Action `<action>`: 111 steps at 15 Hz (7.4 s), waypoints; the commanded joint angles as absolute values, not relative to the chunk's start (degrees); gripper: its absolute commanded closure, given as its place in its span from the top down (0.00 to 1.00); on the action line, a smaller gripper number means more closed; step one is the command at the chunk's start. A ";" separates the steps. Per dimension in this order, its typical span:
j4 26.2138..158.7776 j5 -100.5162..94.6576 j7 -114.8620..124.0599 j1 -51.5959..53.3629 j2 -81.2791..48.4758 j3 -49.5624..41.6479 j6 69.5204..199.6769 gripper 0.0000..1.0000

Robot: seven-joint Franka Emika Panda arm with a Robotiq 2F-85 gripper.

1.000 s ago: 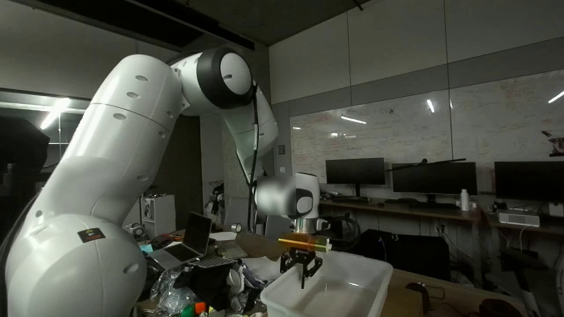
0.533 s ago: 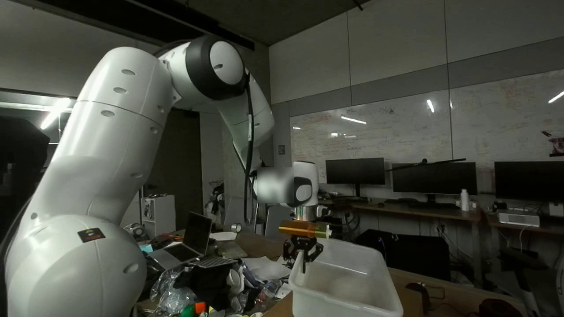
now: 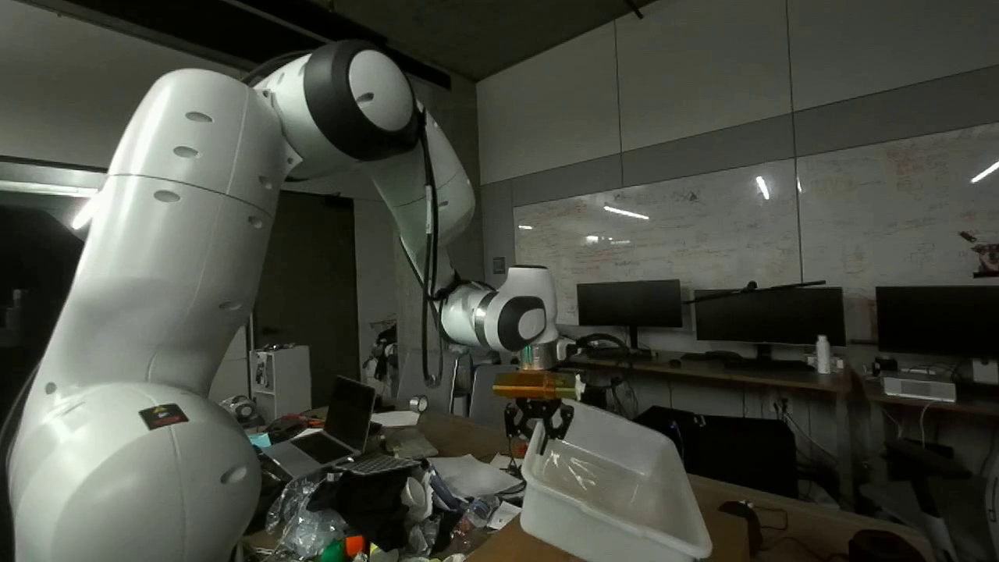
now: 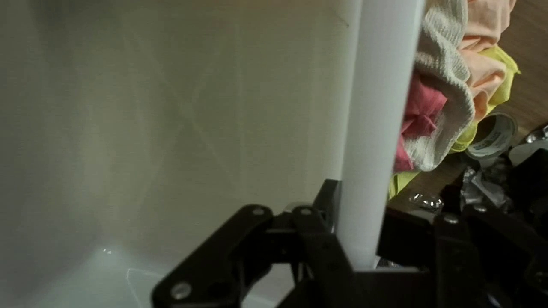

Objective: Pick up the fabrics from the plastic dish and put them on the table. Pick up the plastic dish from the box and put it on the table.

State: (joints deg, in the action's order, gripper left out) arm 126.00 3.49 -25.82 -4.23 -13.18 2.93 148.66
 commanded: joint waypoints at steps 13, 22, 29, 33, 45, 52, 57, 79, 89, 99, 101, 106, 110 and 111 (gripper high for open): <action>133.32 -25.16 -3.97 2.15 2.18 2.23 158.53 0.01; 134.20 -33.82 2.93 4.40 5.26 5.96 157.49 0.01; 133.41 -32.17 1.75 7.14 5.32 8.87 158.27 0.01; 132.90 -31.58 1.40 9.18 5.33 10.64 158.90 0.01; 131.35 -33.72 2.26 12.10 3.12 14.13 158.20 0.01; 127.16 -46.13 13.17 11.53 0.25 14.18 158.05 0.01; 124.63 -48.82 16.36 11.79 -2.34 13.64 157.45 0.31; 124.47 -5.40 -3.39 5.28 9.73 4.64 125.47 1.00; 138.34 0.89 -1.71 -4.52 23.36 -7.14 131.38 1.00; 145.63 2.53 -5.57 -7.56 30.98 -11.55 133.04 1.00; 144.50 1.55 -7.03 -7.89 30.66 -11.70 127.61 1.00; 143.47 2.32 -14.43 -7.55 31.35 -14.05 117.82 1.00; 144.34 1.50 -15.03 -8.26 30.67 -14.17 118.71 1.00; 144.33 1.52 -15.74 -8.27 30.84 -14.55 118.43 1.00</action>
